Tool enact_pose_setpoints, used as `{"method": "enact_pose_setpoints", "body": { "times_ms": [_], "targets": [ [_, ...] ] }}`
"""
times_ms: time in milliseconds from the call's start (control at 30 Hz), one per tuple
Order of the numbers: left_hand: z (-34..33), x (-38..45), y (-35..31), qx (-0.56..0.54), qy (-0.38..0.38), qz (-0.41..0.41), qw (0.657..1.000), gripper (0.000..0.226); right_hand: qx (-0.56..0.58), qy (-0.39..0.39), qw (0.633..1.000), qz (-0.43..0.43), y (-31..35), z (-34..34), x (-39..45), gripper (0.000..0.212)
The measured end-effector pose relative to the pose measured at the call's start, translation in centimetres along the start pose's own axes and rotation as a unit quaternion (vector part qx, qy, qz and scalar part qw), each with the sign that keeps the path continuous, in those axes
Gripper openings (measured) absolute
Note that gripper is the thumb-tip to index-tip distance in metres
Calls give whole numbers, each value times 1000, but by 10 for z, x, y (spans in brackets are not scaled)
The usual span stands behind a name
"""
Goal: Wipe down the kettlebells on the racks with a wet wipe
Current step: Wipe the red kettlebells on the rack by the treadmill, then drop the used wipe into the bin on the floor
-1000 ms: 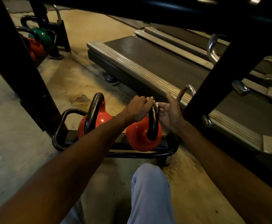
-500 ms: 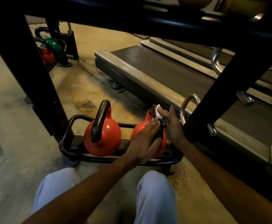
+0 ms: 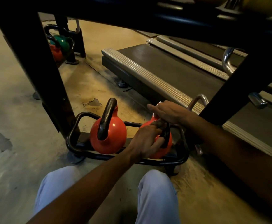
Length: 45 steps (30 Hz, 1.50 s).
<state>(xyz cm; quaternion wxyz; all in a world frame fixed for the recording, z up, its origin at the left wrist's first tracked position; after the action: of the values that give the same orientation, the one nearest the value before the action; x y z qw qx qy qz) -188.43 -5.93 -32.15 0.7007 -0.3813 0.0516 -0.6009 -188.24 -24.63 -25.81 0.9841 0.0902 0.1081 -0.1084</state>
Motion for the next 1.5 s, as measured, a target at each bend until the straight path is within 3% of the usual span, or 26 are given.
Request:
{"method": "enact_pose_setpoints", "body": {
  "times_ms": [100,167,333,400,500,533,600,767,900,1000,1167,1267,1333,1433,1500],
  "targets": [
    [-1,-2,1,-15,-16,-17,1000,47,14,-24,1000,1,-1,0,-7,89],
    [1,-1,-1,-21,-29,-28,999,48,84,-47,995,-32,5,-4,-10,81],
    [1,-1,0,-14,-18,-6,1000,62,282,-117,928,-215,26,-8,-11,80],
    [1,-2,0,-21,-12,14,1000,66,413,-137,855,-281,21,-5,-6,76],
    [3,-3,-3,-27,-9,20,999,68,680,-83,649,-332,9,-1,1,75],
    [4,-3,-3,-27,-7,21,999,68,709,-56,615,-339,9,0,-3,70],
    [4,-2,-3,-24,-3,20,1000,69,722,-9,600,-344,11,-3,-14,73],
    [7,-1,-8,-27,-4,7,1000,68,801,11,521,-296,-2,-32,-41,64],
    [8,-2,-12,-28,-19,-9,999,68,801,26,543,-250,-15,-63,-66,49],
    [4,-3,-7,-53,-39,0,998,67,771,-12,589,-241,-15,-76,-75,32],
    [-3,-3,-7,-137,-83,40,986,56,700,-183,653,-222,-3,-102,-85,18],
    [-2,-6,-16,-146,-89,54,984,52,557,-292,744,-226,18,-105,-100,18],
    [2,-7,-30,-161,-99,70,979,44,467,-351,775,-239,39,-104,-117,26],
    [7,-5,-53,-204,-113,183,955,30,398,-302,830,-250,64,-108,-144,40],
    [13,-4,-61,-244,-101,288,920,28,400,-250,839,-272,74,-110,-158,42]
  ]
}}
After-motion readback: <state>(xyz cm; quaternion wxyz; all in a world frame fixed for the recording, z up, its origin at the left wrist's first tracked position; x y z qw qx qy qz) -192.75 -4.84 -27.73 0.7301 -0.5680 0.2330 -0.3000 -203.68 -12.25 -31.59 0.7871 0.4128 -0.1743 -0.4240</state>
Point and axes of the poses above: each hand's wrist, its own x-axis towards the middle knuckle, its own z-axis out of the back of the hand, y = z × x, the point moved 1 cm from there along x, towards the middle knuckle, and after that the axes turned 4 degrees about -z, right-handed, at the moved point
